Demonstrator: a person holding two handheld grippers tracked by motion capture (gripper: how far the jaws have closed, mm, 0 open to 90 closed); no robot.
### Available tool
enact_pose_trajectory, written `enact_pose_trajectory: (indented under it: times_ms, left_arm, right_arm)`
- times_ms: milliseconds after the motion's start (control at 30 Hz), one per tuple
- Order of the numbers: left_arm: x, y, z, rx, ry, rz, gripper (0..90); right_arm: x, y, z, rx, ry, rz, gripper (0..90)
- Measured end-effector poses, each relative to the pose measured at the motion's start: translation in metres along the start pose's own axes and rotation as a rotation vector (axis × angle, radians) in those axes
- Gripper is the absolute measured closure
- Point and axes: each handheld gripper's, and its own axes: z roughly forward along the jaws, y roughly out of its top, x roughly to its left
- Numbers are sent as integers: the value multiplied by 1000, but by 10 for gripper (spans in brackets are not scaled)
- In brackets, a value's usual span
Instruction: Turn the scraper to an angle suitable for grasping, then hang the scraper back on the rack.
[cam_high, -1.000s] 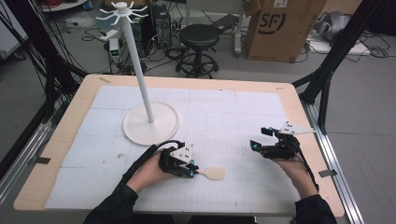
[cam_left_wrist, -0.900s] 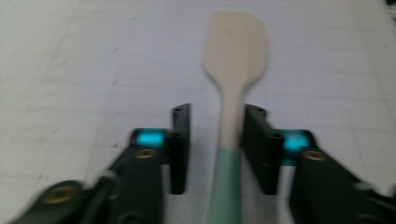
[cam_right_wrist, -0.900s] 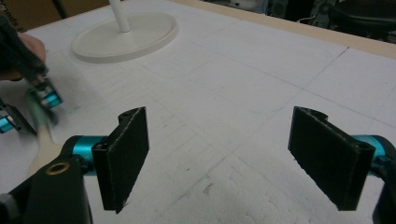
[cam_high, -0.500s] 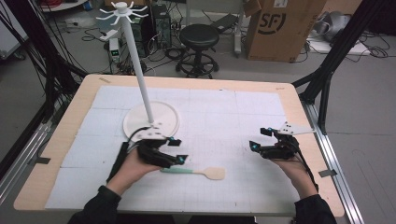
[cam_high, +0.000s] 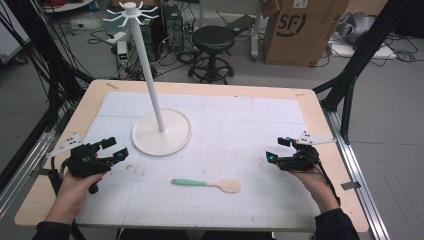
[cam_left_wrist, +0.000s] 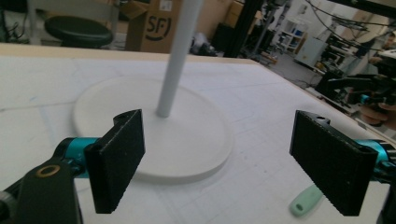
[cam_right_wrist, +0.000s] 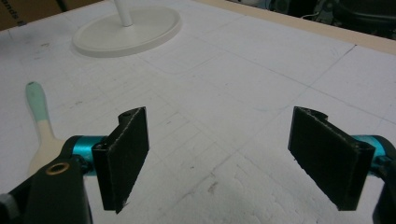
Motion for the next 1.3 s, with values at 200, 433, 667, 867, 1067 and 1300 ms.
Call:
enact_pose_trajectory:
  times_ms: [200,433,667,867,1067,1300]
  left_arm:
    - [8,-2,-13,41,7,35,149]
    - [8,-6,-8,95,6,73,215]
    - [9,-6,-7,61,22,121,232]
    - [10,-8,-2,57,-1,137,230]
    - [6,-11,5,67,-1,159,226]
    - [2,-13,8,72,1,184,226]
  right_arm:
    - [0,0,1,4,6,4,196]
    - [0,0,0,7,8,2,195]
    - [2,0,0,2,8,-5,195]
    - [7,1,4,16,21,-12,195]
    - [20,7,12,13,46,-16,190]
    - [46,14,31,36,127,-49,192]
